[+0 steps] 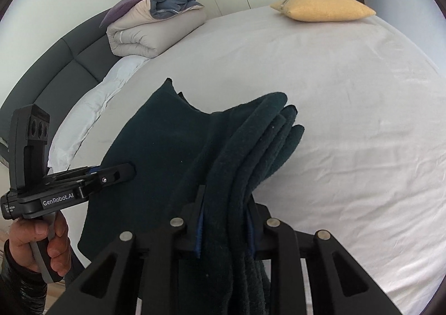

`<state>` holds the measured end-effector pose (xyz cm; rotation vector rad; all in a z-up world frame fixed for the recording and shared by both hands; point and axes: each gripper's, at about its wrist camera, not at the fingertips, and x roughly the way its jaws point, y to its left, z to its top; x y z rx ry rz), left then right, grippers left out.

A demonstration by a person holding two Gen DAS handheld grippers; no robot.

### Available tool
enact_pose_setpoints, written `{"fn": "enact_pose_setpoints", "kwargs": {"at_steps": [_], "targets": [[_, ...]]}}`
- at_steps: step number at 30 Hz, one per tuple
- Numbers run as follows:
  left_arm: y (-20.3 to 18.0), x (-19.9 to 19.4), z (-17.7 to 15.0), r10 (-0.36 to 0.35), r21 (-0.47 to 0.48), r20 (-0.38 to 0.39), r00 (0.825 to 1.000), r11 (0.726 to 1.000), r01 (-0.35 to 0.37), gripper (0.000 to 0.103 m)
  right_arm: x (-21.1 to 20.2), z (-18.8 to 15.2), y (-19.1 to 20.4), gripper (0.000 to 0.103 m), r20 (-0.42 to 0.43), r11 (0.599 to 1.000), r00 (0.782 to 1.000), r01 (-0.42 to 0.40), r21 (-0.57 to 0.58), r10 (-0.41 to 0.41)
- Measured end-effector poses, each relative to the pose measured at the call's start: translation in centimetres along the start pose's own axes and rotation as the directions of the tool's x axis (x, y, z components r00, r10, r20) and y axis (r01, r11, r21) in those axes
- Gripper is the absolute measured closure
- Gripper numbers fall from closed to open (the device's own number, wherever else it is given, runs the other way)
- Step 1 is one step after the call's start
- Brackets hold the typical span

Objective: Fold small clothes

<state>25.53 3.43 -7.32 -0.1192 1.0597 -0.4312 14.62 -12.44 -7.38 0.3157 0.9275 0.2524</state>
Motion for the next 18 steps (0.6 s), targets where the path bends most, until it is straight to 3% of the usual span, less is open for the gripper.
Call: {"fn": "enact_pose_setpoints", "kwargs": {"at_steps": [5,9,12,16,18], "targets": [[2.2,3.6,-3.6,0.030,-0.005,-0.082,0.996,1.000,-0.030,0.067,3.4,-4.0,-2.2,0.076,-0.079,0.993,0.996,0.039,0.108,-0.030],[3.3,3.8,-5.4,0.017,-0.055,-0.026,1.000,0.998,-0.019,0.053,3.5,-5.5,-3.6,0.053,-0.042,0.987,0.998,0.045,0.157,-0.038],[2.7,3.7,-5.4,0.078,-0.026,-0.002,0.997,0.997,-0.078,0.043,3.2,-5.5,-2.7,0.047,-0.039,0.988,0.995,0.091,0.124,-0.087],[2.7,2.5,-5.9,0.108,-0.041,0.048,0.993,0.994,-0.106,0.043,2.1,-5.3,-2.6,0.041,-0.029,0.983,0.989,0.147,0.112,-0.144],[1.7,0.3,-6.5,0.164,-0.005,0.123,0.979,0.986,-0.164,0.043,0.8,-5.4,-2.6,0.039,-0.007,0.977,0.981,0.192,0.095,-0.192]]}}
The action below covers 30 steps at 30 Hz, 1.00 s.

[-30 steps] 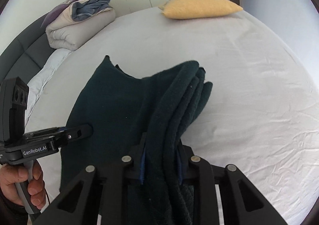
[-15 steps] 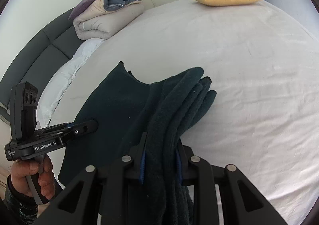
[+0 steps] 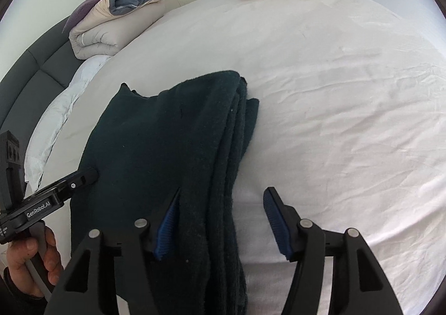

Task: Fold small clothes
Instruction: 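Open both grippers and withdraw them from the folded sweater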

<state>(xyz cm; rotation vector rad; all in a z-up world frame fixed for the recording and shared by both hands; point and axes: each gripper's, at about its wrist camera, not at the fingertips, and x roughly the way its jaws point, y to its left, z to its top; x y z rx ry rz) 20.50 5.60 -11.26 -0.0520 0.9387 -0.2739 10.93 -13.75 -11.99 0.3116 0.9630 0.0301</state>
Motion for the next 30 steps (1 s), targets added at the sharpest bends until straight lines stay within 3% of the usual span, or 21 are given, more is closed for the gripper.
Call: {"fn": "enact_pose_setpoints", "kwargs": {"at_steps": [2,4,5,6,9,13,16,19,21,22,25,30], "targets": [[-1.0,-2.8,-0.2,0.053,0.033,0.096,0.994,0.998,-0.056,0.038,-1.7,0.1,0.5,0.037,0.044,0.997,0.997,0.064,-0.033,-0.062],[-2.0,-5.5,-0.4,0.082,0.045,0.188,0.979,0.995,-0.092,0.026,-3.5,0.2,1.6,0.032,0.091,0.991,0.990,0.116,-0.065,-0.110],[-2.4,-6.9,-0.4,0.107,0.049,0.247,0.963,0.991,-0.123,0.015,-4.6,0.2,2.3,0.029,0.120,0.987,0.984,0.138,-0.082,-0.128],[-3.0,-8.9,-0.7,0.152,0.048,0.323,0.934,0.983,-0.176,0.003,-5.5,0.3,3.1,0.024,0.151,0.982,0.978,0.159,-0.101,-0.142],[-3.5,-14.9,-2.2,0.226,0.033,0.439,0.870,0.963,-0.267,0.000,-8.6,-0.1,5.3,0.012,0.244,0.967,0.955,0.207,-0.152,-0.166],[-3.6,-20.2,-3.4,0.327,-0.070,0.452,0.830,0.941,-0.332,0.000,-11.3,-0.1,7.9,0.004,0.321,0.951,0.930,0.248,-0.185,-0.180],[-3.5,-22.0,-3.1,0.352,-0.088,0.447,0.823,0.932,-0.351,0.000,-12.9,-0.4,9.1,0.000,0.371,0.941,0.908,0.279,-0.191,-0.194],[-3.3,-24.7,-3.6,0.356,-0.105,0.456,0.816,0.932,-0.347,0.000,-15.1,-1.4,10.2,0.000,0.465,0.932,0.865,0.306,-0.195,-0.187],[-3.5,-25.3,-3.4,0.343,-0.105,0.452,0.823,0.937,-0.333,0.000,-16.3,-1.9,10.5,0.000,0.509,0.934,0.845,0.299,-0.198,-0.163],[-3.7,-25.9,-3.6,0.340,-0.099,0.448,0.827,0.938,-0.332,0.000,-16.7,-1.9,10.6,0.000,0.510,0.935,0.846,0.293,-0.199,-0.156],[-4.4,-25.9,-3.8,0.330,-0.081,0.427,0.842,0.941,-0.328,0.000,-16.9,-1.7,10.4,0.000,0.454,0.939,0.876,0.278,-0.202,-0.162],[-4.3,-21.8,-4.1,0.281,-0.084,0.322,0.904,0.960,-0.269,0.000,-16.2,-2.2,9.2,0.000,0.385,0.946,0.899,0.287,-0.151,-0.211]]}}
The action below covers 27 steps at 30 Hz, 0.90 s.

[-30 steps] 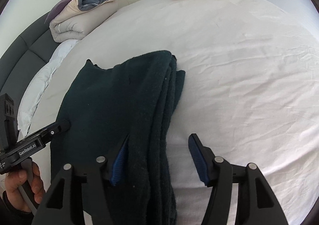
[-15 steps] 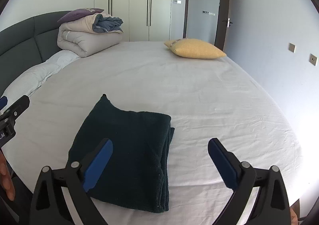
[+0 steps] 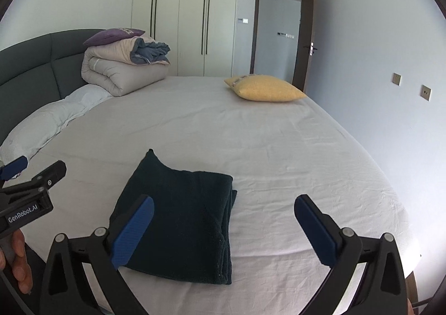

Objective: Fold small clothes

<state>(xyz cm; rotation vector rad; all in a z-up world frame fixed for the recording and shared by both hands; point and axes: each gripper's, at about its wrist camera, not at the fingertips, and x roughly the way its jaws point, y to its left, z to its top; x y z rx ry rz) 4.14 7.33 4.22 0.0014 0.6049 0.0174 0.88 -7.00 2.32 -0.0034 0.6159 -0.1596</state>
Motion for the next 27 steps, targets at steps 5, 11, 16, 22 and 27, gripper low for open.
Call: {"fn": "enact_pose_setpoints", "kwargs": {"at_steps": [5,11,16,22,27], "targets": [[-0.9,3.5,-2.3,-0.034,-0.029,-0.104,0.994,0.999,0.031,0.000,0.8,-1.9,-0.4,0.000,-0.078,0.999,0.997,0.000,0.037,0.003],[-1.8,5.0,-4.0,-0.030,-0.001,-0.150,0.988,1.000,0.030,0.000,1.6,-3.0,-0.9,0.000,-0.126,0.998,0.992,-0.011,0.070,0.019],[-2.1,5.6,-4.7,-0.025,0.020,-0.171,0.985,0.999,0.029,0.000,1.7,-3.1,-0.9,0.000,-0.130,0.997,0.991,-0.012,0.071,0.021],[-2.4,6.1,-5.2,-0.027,0.038,-0.175,0.984,0.999,0.034,0.000,2.2,-3.4,-0.9,0.000,-0.148,0.998,0.989,-0.017,0.068,0.027],[-2.6,6.8,-5.7,-0.023,0.042,-0.183,0.983,0.999,0.032,0.000,2.7,-3.9,-0.8,0.000,-0.166,0.998,0.986,-0.017,0.061,0.027]]}}
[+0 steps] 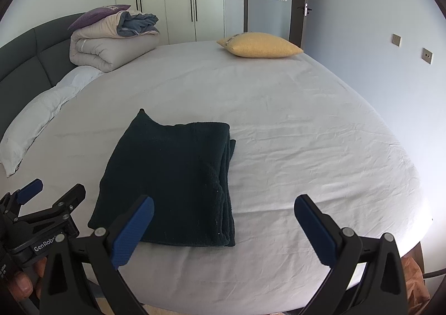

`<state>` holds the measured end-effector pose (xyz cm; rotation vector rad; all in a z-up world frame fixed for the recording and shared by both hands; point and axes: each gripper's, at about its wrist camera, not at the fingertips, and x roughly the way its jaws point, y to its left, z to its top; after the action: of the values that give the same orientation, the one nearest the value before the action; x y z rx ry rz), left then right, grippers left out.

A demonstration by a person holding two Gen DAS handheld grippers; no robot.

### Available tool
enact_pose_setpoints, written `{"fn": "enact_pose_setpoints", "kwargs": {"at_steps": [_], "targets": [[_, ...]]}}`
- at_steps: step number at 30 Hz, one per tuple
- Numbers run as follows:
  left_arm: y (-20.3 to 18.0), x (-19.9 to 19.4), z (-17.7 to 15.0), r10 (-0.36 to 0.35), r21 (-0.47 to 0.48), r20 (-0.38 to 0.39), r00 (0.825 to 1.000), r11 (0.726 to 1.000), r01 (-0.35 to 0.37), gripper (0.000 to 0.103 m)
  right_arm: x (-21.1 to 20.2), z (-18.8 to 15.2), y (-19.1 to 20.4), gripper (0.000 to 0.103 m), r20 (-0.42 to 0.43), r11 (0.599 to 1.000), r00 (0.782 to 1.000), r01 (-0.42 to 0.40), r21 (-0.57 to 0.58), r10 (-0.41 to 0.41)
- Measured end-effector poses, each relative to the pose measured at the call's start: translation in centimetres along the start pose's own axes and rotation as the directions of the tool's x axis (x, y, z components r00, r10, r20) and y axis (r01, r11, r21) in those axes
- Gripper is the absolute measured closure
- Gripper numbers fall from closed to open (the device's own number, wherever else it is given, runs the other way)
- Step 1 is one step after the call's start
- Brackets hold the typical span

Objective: Fold small clothes

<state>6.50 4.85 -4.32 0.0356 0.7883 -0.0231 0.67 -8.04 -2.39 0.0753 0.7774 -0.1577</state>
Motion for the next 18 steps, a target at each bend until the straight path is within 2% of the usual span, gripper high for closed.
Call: {"fn": "enact_pose_setpoints", "kwargs": {"at_steps": [8,18], "targets": [[-0.5,0.8,-0.6,0.010,0.006,-0.018,1.000,1.000,-0.009,0.000,2.2,-2.1,-0.7,0.000,-0.071,1.000,0.997,-0.004,0.028,0.006],[-1.1,1.8,-1.1,0.000,0.015,-0.047,0.999,1.000,0.000,0.000,2.7,-2.6,-0.9,0.000,-0.076,1.000,0.997,0.015,0.019,-0.013]]}}
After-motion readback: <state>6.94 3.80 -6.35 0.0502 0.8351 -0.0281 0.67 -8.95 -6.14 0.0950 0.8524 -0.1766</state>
